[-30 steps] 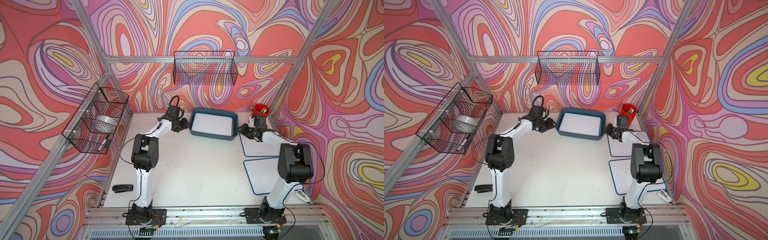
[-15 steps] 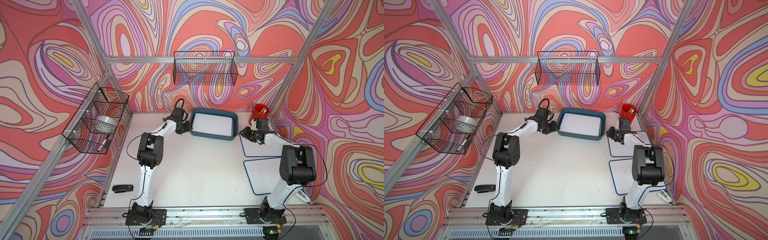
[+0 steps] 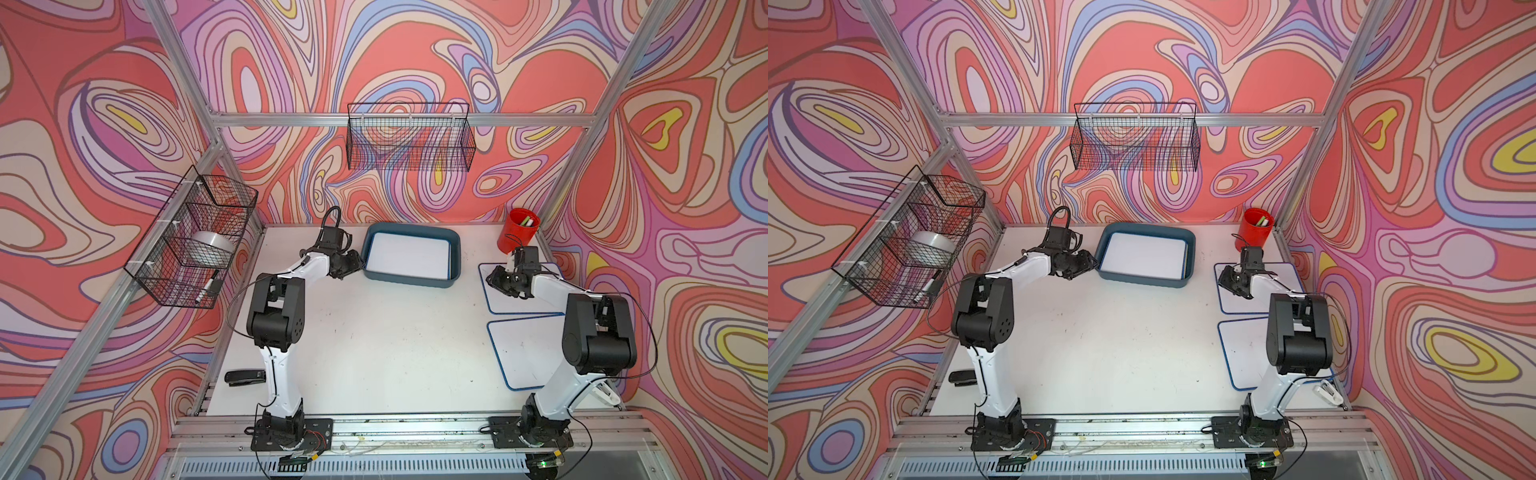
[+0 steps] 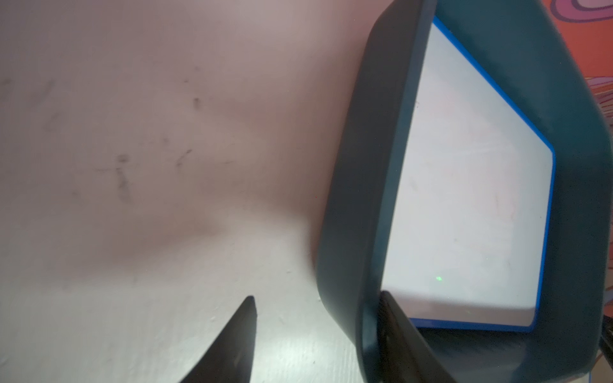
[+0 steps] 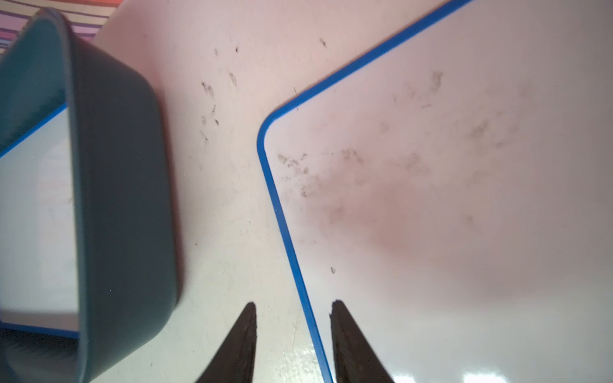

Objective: Put the whiteboard into the storage box
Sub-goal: Move the storage box to the center of the board, then move the whiteboard to the center of the board.

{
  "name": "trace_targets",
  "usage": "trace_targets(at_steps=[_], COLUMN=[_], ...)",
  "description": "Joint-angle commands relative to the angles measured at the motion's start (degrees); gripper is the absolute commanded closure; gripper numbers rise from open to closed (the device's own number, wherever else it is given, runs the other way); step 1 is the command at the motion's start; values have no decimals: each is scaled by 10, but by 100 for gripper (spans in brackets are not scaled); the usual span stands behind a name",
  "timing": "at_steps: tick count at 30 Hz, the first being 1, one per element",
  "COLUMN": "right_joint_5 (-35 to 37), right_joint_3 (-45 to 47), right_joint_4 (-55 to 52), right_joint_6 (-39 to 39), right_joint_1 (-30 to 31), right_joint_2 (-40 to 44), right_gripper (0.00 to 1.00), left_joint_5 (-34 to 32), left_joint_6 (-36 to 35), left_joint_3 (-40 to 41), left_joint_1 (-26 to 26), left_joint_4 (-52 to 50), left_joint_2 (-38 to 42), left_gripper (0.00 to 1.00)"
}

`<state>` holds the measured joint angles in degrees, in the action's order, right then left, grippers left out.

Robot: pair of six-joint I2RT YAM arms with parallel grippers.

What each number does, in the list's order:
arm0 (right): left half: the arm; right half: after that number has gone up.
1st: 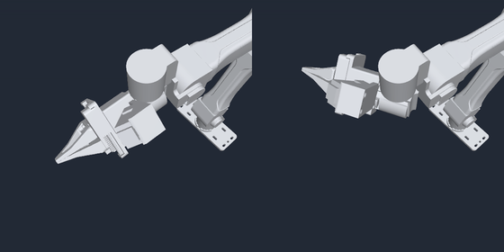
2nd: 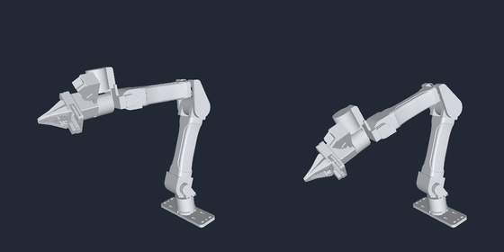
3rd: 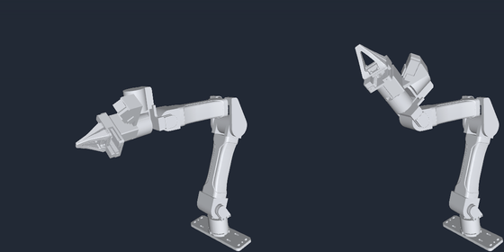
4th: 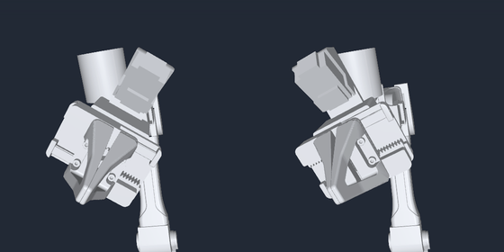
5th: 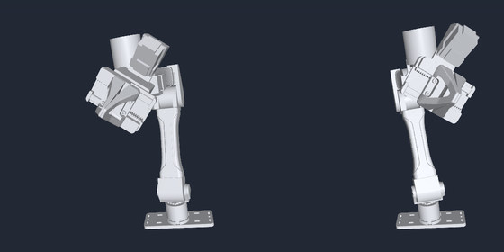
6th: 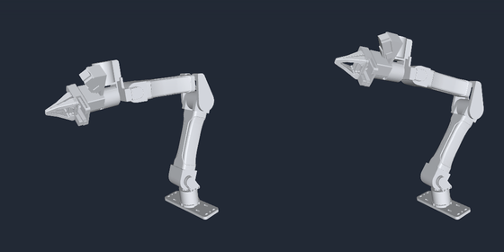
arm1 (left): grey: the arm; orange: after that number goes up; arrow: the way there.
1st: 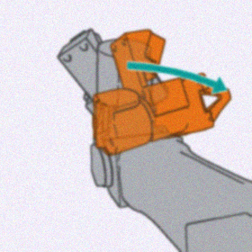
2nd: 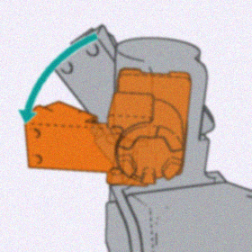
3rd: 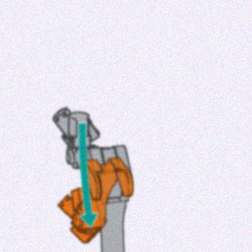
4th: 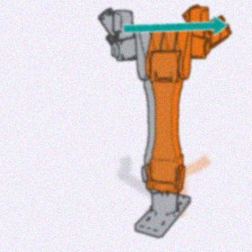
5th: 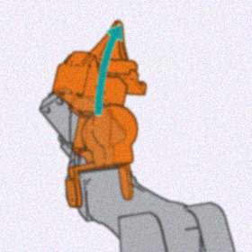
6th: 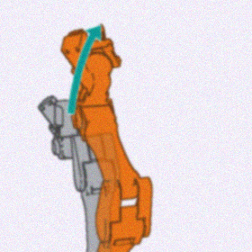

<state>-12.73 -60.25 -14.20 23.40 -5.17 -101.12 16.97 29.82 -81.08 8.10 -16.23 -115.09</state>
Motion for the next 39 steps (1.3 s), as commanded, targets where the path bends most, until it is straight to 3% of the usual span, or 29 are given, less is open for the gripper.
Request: trace_targets(at_steps=[1,7,18,25,39], right_joint_5=[7,-6,-53,-66,-79], right_joint_3=[10,14,5,3,109], right_joint_4=[-13,-23,-53,-82,-18], right_joint_6=[-10,-13,-17,-16,112], right_joint_1=[-1,-1,12,71,276], right_joint_2=[1,-25,-58,-66,-13], right_gripper=[61,61,61,61,61], left_joint_5=[-54,-68,-97,-83,-104], left_joint_6=[-12,-13,11,27,47], left_joint_3=[52,92,144,174,269], left_joint_1=[-41,-67,-68,-66,93], left_joint_4=[-61,-57,-34,-29,-8], left_joint_2=[11,54,169,247,313], left_gripper=[47,47,44,40,41])
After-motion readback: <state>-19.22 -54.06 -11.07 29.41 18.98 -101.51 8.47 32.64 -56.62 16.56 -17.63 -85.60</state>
